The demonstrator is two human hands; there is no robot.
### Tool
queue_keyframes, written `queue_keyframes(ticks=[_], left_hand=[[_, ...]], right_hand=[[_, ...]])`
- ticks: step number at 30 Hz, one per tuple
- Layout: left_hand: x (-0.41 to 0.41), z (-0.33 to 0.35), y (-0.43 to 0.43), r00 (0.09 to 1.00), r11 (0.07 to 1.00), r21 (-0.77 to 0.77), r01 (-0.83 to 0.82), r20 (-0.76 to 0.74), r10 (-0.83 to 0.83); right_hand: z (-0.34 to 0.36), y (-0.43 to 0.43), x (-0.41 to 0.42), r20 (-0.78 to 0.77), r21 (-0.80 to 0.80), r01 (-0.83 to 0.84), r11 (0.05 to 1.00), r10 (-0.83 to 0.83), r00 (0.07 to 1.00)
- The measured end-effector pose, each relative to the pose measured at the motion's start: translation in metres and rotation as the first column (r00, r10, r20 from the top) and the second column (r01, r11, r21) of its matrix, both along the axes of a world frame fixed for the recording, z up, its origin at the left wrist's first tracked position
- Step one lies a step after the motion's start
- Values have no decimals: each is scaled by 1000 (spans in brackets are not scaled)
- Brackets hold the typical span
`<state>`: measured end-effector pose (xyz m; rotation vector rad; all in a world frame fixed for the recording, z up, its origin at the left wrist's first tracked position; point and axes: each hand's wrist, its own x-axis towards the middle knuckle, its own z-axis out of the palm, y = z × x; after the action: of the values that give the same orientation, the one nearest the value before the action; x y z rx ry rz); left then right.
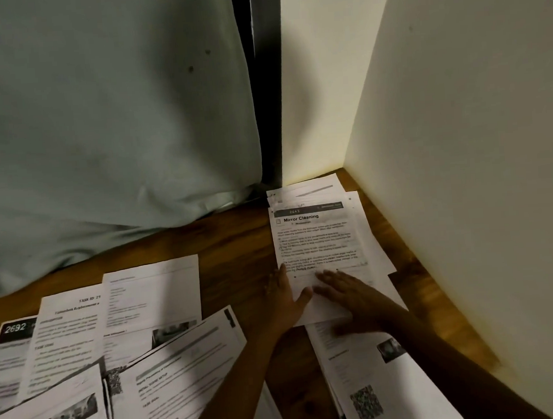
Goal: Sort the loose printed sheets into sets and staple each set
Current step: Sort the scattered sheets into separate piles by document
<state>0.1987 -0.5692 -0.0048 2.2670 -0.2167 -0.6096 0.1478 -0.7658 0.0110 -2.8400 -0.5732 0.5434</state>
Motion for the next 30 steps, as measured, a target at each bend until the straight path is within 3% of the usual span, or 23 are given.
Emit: queue_keyframes(ticks=[10, 20, 22, 26, 30], left_hand=[[13, 7, -24, 997, 997, -69, -36, -75, 30], [19, 13, -16, 992, 990, -131, -54, -122, 38], [16, 19, -6, 994, 993, -99, -69, -95, 60], [16, 19, 29, 994, 994, -7, -106, 1, 106], [16, 21, 83, 975, 977, 12, -211, 70, 210]], right_hand=[[-5, -34, 36, 60, -81, -45, 996, 50, 997], [-5, -28, 37, 66, -49, 144, 988, -140, 988], [-3, -15, 29, 90, 21, 212, 977, -213, 973], [4, 39, 17, 128, 313, 287, 905, -340, 932], [5, 112, 21, 55, 528, 299, 795, -384, 922]])
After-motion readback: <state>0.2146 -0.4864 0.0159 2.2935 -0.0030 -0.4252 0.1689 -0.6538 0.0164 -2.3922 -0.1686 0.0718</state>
